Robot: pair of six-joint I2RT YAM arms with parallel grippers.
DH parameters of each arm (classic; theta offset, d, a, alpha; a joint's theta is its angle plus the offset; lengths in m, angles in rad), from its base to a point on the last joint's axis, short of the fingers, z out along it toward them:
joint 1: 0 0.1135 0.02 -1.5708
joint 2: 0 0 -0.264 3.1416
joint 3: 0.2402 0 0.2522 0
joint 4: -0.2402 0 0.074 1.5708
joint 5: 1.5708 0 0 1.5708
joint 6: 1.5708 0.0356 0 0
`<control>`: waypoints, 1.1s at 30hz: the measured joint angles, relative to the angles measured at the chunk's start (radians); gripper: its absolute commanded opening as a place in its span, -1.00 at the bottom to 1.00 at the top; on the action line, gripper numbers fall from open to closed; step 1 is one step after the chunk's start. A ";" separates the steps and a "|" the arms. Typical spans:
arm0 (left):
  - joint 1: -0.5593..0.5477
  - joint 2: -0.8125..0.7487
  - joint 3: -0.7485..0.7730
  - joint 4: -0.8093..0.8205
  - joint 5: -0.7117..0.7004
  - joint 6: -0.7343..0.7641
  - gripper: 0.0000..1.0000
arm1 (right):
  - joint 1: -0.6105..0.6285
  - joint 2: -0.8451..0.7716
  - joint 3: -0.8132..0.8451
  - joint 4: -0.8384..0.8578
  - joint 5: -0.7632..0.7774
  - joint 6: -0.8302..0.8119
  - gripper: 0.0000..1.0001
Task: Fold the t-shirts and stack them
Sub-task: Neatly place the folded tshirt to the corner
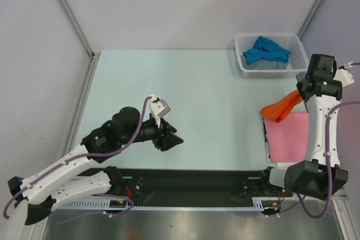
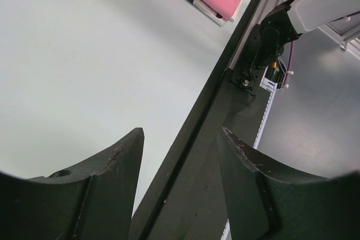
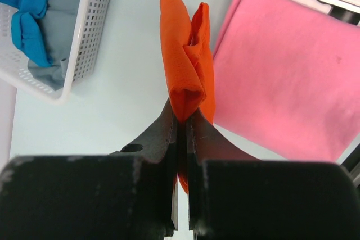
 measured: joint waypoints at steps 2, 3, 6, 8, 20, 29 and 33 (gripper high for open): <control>0.000 0.000 0.000 0.000 0.000 0.000 0.21 | -0.007 -0.016 -0.015 -0.001 -0.004 -0.002 -1.00; 0.000 0.000 0.000 0.000 0.003 0.000 0.21 | -0.011 -0.023 -0.021 -0.001 -0.004 -0.004 -1.00; 0.000 0.000 0.000 0.000 0.004 0.000 0.21 | -0.024 -0.039 -0.036 -0.001 -0.006 -0.007 -1.00; 0.001 0.000 0.000 0.000 0.005 0.000 0.21 | -0.041 -0.049 -0.047 0.000 -0.012 -0.011 -1.00; 0.001 0.000 0.000 0.000 0.006 0.000 0.21 | -0.145 -0.121 -0.172 0.013 -0.049 -0.045 -1.00; 0.001 0.000 0.000 0.000 0.006 0.000 0.21 | -0.229 -0.169 -0.265 0.037 -0.082 -0.061 -1.00; 0.001 0.000 0.000 0.000 0.006 0.000 0.21 | -0.277 -0.190 -0.303 0.054 -0.096 -0.077 -1.00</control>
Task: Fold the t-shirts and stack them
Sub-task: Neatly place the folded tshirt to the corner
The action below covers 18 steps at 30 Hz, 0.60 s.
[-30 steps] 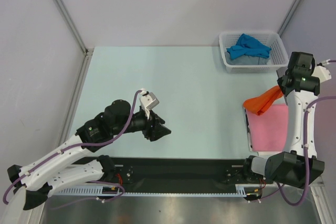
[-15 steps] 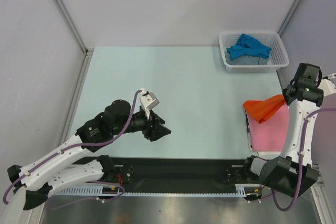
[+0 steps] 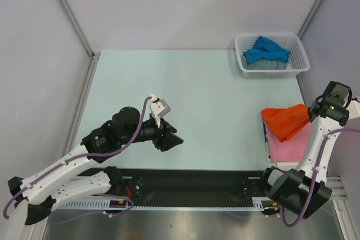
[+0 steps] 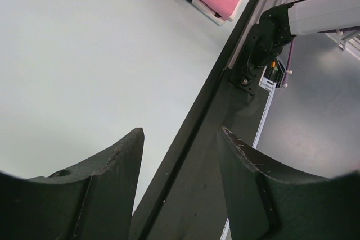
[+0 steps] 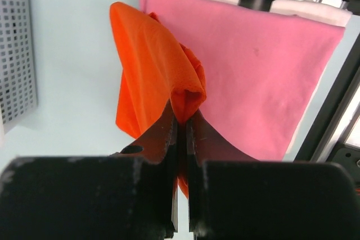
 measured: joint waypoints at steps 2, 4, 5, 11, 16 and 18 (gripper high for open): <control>0.000 0.000 0.000 0.000 0.000 0.000 0.21 | -0.029 -0.010 -0.026 0.013 -0.007 -0.008 -1.00; 0.000 0.000 0.000 0.000 0.000 0.000 0.21 | -0.051 -0.020 -0.054 0.020 -0.013 -0.015 -1.00; 0.000 0.000 0.000 0.000 0.000 0.000 0.21 | -0.060 -0.024 -0.066 0.026 -0.016 -0.018 -1.00; 0.000 0.000 0.000 -0.001 0.000 0.000 0.21 | -0.094 -0.041 -0.144 0.060 -0.038 -0.025 -1.00; 0.000 0.000 0.000 -0.005 0.000 0.000 0.21 | -0.119 -0.068 -0.209 0.091 -0.044 -0.025 -1.00; 0.000 0.000 0.000 -0.009 -0.001 0.000 0.21 | -0.138 -0.082 -0.236 0.109 -0.051 -0.025 -1.00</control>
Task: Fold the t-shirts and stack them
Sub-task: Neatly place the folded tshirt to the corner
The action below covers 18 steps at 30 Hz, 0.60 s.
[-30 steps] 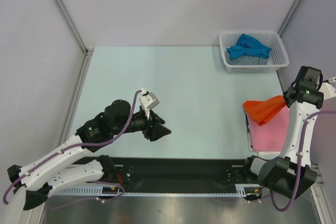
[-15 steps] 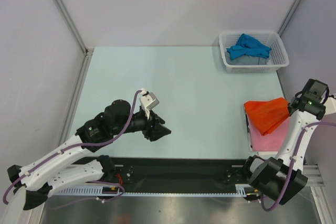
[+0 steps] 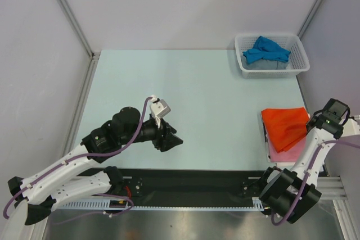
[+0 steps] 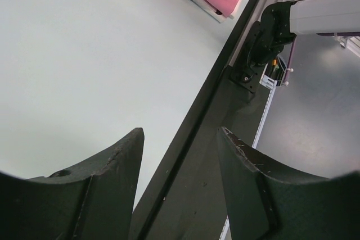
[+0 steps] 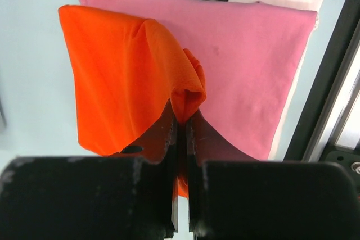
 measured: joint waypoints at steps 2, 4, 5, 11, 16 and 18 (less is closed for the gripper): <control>0.000 0.000 0.000 -0.004 0.000 0.000 0.21 | -0.021 -0.017 -0.031 0.018 -0.008 0.000 -1.00; 0.000 0.000 0.000 -0.007 0.000 0.000 0.21 | -0.056 -0.042 -0.072 0.045 -0.030 0.000 -1.00; 0.000 0.000 0.000 -0.009 0.000 0.000 0.21 | -0.076 -0.056 -0.098 0.060 -0.045 0.001 -1.00; 0.000 0.000 0.000 -0.016 0.000 0.000 0.21 | -0.167 -0.113 -0.243 0.154 -0.139 0.008 -1.00; 0.000 0.000 0.000 -0.029 0.000 0.000 0.20 | -0.203 -0.124 -0.314 0.216 -0.183 0.007 -1.00; 0.000 0.000 0.000 -0.030 0.000 0.000 0.21 | -0.216 -0.127 -0.335 0.240 -0.197 0.007 -1.00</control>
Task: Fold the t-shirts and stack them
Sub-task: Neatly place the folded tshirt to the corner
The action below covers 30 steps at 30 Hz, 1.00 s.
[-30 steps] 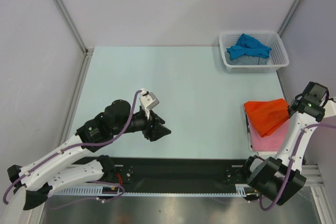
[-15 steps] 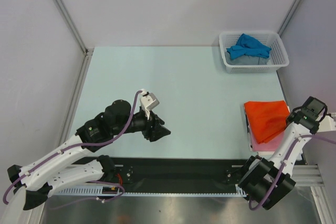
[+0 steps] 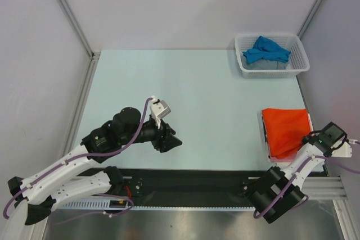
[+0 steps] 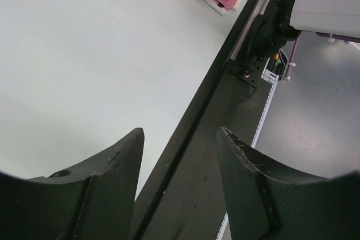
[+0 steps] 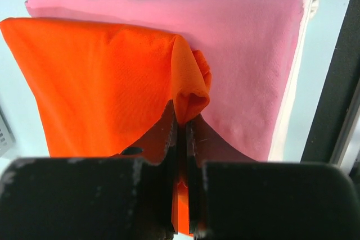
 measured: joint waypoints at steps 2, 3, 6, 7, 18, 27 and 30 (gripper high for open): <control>0.000 -0.001 0.000 -0.001 0.000 0.000 0.21 | -0.011 0.000 -0.014 0.017 -0.008 0.000 -1.00; 0.000 -0.002 0.000 -0.001 0.000 0.000 0.21 | -0.017 0.000 -0.022 0.024 -0.013 -0.001 -0.94; 0.000 -0.006 -0.001 -0.001 0.000 0.000 0.20 | -0.033 0.001 -0.034 0.031 -0.015 -0.007 -0.46; 0.000 -0.007 -0.002 -0.002 0.000 0.001 0.22 | -0.036 0.002 -0.034 0.029 -0.009 -0.014 -0.32; 0.026 -0.060 -0.017 0.003 -0.005 0.019 0.22 | -0.048 0.068 0.238 -0.177 0.226 -0.070 0.15; 0.031 -0.062 -0.021 0.021 0.001 0.026 0.23 | 0.206 0.033 0.270 -0.243 0.246 -0.001 -0.78; 0.032 -0.048 -0.021 0.027 0.008 0.026 0.22 | 0.354 0.088 0.234 -0.259 0.282 0.081 -0.89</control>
